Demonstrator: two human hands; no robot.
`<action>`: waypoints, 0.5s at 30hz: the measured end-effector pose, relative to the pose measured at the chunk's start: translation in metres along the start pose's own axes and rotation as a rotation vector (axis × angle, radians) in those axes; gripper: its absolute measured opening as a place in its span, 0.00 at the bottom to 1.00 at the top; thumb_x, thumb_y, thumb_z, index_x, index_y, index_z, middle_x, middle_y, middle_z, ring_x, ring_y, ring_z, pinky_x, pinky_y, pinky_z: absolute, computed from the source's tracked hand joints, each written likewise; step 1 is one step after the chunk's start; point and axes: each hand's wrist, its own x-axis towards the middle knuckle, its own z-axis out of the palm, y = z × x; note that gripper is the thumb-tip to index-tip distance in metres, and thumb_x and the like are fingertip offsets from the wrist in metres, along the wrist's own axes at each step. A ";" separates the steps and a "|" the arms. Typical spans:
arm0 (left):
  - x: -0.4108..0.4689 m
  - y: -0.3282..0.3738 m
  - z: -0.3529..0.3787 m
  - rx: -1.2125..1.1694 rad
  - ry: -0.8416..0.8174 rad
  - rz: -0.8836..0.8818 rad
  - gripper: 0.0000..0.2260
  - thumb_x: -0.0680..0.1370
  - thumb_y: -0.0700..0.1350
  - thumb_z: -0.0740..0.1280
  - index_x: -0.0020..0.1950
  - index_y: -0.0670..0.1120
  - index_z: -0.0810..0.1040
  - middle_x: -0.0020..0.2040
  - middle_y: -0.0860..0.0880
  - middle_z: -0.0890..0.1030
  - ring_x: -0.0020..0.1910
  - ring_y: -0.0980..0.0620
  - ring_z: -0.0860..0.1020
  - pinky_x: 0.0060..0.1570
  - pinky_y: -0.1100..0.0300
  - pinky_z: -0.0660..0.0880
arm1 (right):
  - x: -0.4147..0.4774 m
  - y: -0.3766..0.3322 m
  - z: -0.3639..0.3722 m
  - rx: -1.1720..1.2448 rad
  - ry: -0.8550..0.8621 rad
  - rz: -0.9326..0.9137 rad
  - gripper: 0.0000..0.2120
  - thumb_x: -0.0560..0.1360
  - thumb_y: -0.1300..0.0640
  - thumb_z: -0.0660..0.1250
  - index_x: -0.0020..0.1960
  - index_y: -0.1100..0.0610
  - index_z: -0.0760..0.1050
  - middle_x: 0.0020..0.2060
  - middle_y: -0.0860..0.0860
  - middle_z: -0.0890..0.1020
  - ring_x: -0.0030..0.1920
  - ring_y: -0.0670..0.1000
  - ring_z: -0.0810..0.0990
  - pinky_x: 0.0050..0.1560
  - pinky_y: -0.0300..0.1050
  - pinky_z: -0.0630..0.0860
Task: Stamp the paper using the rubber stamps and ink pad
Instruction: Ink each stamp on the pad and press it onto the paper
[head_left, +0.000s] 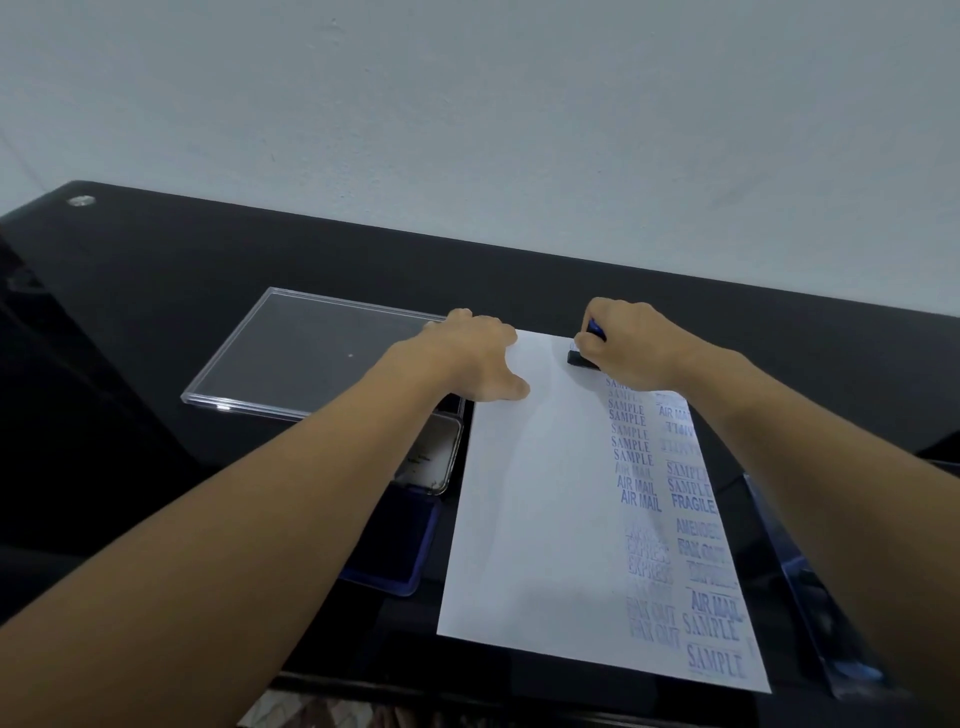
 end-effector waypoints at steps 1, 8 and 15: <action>0.000 0.000 0.000 -0.004 -0.001 0.001 0.27 0.75 0.60 0.63 0.70 0.48 0.68 0.68 0.52 0.70 0.74 0.43 0.58 0.68 0.45 0.65 | -0.001 0.000 0.001 0.001 0.001 0.003 0.08 0.83 0.53 0.57 0.50 0.56 0.70 0.43 0.54 0.78 0.38 0.53 0.75 0.38 0.47 0.71; 0.000 -0.001 -0.001 -0.009 -0.017 -0.015 0.28 0.75 0.60 0.64 0.71 0.48 0.68 0.73 0.50 0.67 0.74 0.44 0.57 0.69 0.44 0.65 | -0.003 0.000 0.005 0.020 0.000 0.015 0.07 0.83 0.55 0.55 0.51 0.58 0.67 0.41 0.57 0.77 0.35 0.53 0.71 0.34 0.49 0.69; 0.002 0.001 -0.004 0.019 -0.031 -0.003 0.31 0.74 0.61 0.65 0.73 0.49 0.66 0.73 0.52 0.67 0.74 0.45 0.58 0.68 0.44 0.67 | -0.002 0.000 0.006 0.031 0.008 0.003 0.06 0.82 0.55 0.56 0.50 0.57 0.67 0.39 0.55 0.77 0.34 0.52 0.71 0.33 0.46 0.68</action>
